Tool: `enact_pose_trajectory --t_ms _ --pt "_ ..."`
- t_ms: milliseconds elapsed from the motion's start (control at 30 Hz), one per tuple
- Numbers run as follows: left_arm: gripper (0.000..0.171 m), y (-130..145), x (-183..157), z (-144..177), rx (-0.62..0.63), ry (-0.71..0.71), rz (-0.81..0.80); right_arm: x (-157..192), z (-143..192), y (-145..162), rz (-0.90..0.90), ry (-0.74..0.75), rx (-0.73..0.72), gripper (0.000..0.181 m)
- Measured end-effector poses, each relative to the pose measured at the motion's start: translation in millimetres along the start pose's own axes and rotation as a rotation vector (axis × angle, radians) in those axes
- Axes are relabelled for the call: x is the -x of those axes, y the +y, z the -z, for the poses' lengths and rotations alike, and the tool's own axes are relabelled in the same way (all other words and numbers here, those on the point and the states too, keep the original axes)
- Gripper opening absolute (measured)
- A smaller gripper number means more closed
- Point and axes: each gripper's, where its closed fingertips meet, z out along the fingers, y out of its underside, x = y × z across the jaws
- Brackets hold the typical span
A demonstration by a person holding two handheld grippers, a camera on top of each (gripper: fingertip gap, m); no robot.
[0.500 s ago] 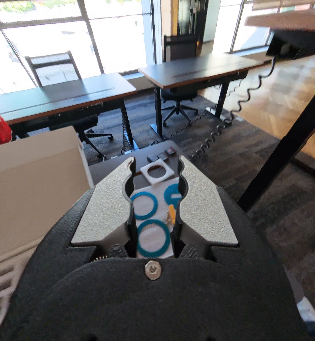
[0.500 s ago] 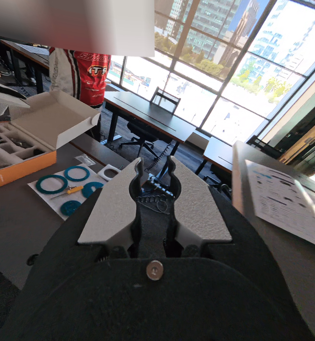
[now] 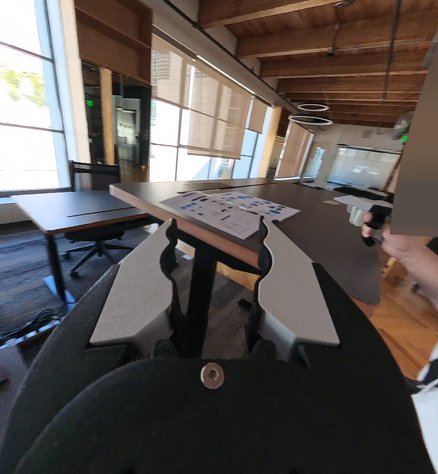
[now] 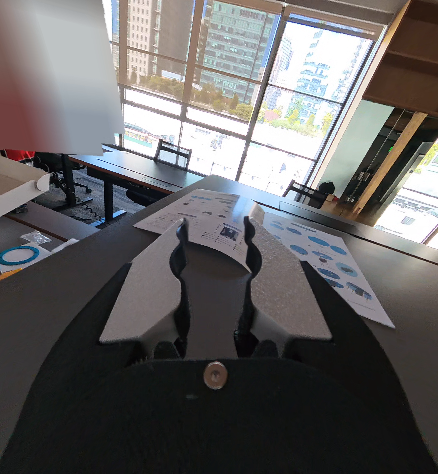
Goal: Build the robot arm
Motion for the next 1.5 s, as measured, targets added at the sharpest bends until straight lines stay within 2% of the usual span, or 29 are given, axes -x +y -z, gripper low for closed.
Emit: enact_pose_trajectory --t_ms 33,100,167,233,300,433,500,567,633,767,933,1067,1200,1367,1500 --pt "0.063 5 -10 -11 0.015 0.057 0.02 -5 -2 6 -0.026 0.003 0.015 0.051" --pt "0.063 11 -26 -31 0.041 0.152 0.086 -15 -5 16 -0.038 0.026 0.024 0.051" --pt "0.062 11 -35 -51 0.059 0.194 0.135 -29 -5 26 -0.009 0.051 0.039 0.044" --pt "0.063 8 -42 -69 0.071 0.186 0.154 -41 -4 29 0.046 0.01 0.038 0.029" --pt "0.062 6 -49 -83 0.067 0.143 0.141 -67 -4 37 0.081 0.005 0.073 0.028" --pt "0.059 11 -77 -116 0.077 0.024 0.1 -119 -3 49 0.16 -0.099 0.068 0.016" --pt "0.058 16 -96 -136 0.077 -0.051 0.104 -144 -6 59 0.17 -0.191 0.075 0.016" --pt "0.057 20 -115 -152 0.054 -0.109 0.118 -163 -6 73 0.137 -0.311 0.126 0.004" --pt "0.053 17 -133 -167 0.027 -0.134 0.127 -183 -2 78 0.097 -0.387 0.146 0.002" --pt "0.054 17 -159 -191 0.085 -0.19 0.1 -226 6 83 0.114 -0.401 0.09 0.0" --pt "0.053 18 -167 -205 0.136 -0.296 0.04 -231 13 92 0.005 -0.49 0.103 0.0" --pt "0.051 21 -172 -207 0.143 -0.347 0.023 -217 14 89 0.096 -0.534 0.074 0.0" --pt "0.05 31 -174 -203 0.157 -0.404 0.007 -209 15 104 0.173 -0.629 0.13 0.0" --pt "0.049 40 -176 -202 0.17 -0.444 -0.001 -212 17 89 0.12 -0.659 0.049 0.0" --pt "0.048 40 -176 -199 0.165 -0.472 -0.011 -215 17 87 0.096 -0.65 0.045 0.0"
